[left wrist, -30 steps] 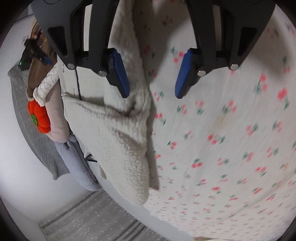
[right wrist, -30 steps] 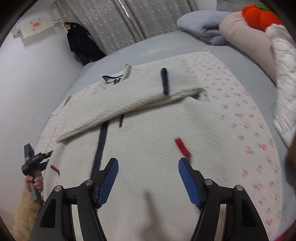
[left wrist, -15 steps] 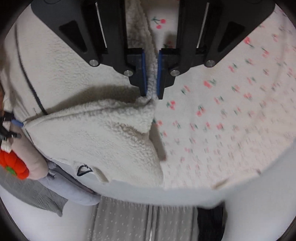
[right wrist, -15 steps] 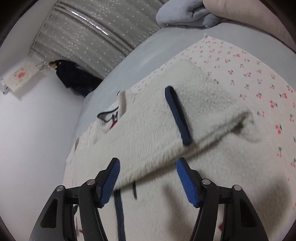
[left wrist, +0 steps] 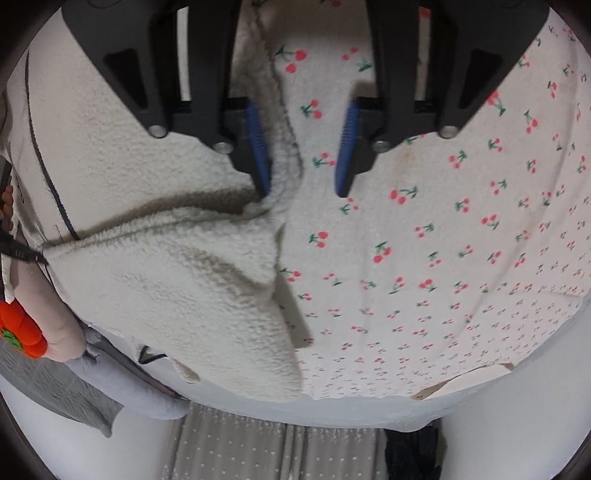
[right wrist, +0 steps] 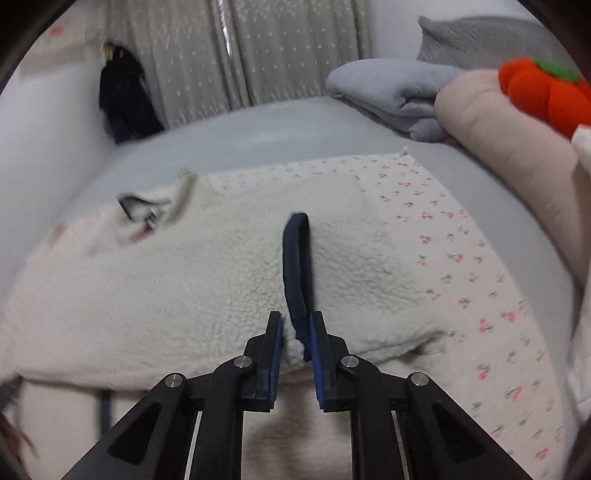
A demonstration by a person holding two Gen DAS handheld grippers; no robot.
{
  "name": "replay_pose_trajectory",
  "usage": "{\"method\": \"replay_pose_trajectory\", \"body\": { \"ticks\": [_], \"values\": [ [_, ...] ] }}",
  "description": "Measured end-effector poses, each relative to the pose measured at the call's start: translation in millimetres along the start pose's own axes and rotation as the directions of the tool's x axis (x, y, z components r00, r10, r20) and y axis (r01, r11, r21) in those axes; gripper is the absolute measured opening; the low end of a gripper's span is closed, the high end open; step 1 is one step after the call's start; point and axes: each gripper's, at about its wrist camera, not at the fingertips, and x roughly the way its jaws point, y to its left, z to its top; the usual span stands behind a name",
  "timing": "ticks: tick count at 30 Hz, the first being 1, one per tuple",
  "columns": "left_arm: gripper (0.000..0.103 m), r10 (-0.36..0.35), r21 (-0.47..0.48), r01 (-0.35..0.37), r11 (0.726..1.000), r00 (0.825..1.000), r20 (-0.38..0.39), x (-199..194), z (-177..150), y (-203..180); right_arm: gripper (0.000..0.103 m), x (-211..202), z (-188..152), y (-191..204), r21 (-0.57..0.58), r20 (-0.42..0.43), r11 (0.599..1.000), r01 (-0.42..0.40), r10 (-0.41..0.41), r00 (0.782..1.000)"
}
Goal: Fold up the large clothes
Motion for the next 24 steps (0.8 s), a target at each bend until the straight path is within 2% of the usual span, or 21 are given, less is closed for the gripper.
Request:
{"method": "replay_pose_trajectory", "body": {
  "ticks": [1,4,6,9,14,16,18,24],
  "values": [
    [0.044,0.002,-0.019,-0.002,1.0,1.0,0.001,-6.2,-1.3,1.3,0.017,-3.7,-1.6,-2.7,0.011,0.011,1.0,-0.012,0.012,1.0],
    [0.05,0.012,-0.062,-0.011,0.998,1.0,0.014,-30.0,-5.4,6.9,0.034,-19.5,-7.3,-10.2,0.038,0.006,0.996,-0.085,0.085,0.996],
    [0.061,-0.037,-0.106,0.037,0.994,0.999,-0.002,-44.3,-11.0,13.2,0.055,-35.5,-19.6,-15.2,0.006,-0.012,0.992,-0.126,0.126,0.992],
    [0.064,-0.142,-0.191,0.13,0.973,0.988,-0.053,-57.9,-24.5,17.8,0.068,-57.8,-42.4,-28.6,-0.04,-0.025,0.99,-0.136,0.135,0.99],
    [0.067,-0.271,-0.294,0.219,0.93,0.95,-0.152,-79.9,-59.6,11.4,0.074,-86.8,-88.5,-69.4,-0.015,-0.093,0.98,-0.2,0.198,0.976],
    [0.068,-0.298,-0.307,0.236,0.922,0.939,-0.173,-93.6,-73.8,4.5,0.075,-98.8,-104.1,-82.7,-0.012,-0.104,0.979,-0.203,0.201,0.974],
    [0.074,-0.32,-0.307,0.254,0.917,0.929,-0.188,-107.0,-87.1,-2.1,0.076,-112.5,-121.5,-98.8,0.004,-0.114,0.973,-0.231,0.23,0.966],
    [0.075,-0.373,-0.315,0.296,0.902,0.9,-0.224,-136.8,-126.2,-20.1,0.08,-140.7,-158.5,-132.8,0.088,-0.14,0.938,-0.336,0.345,0.928]
  ]
}}
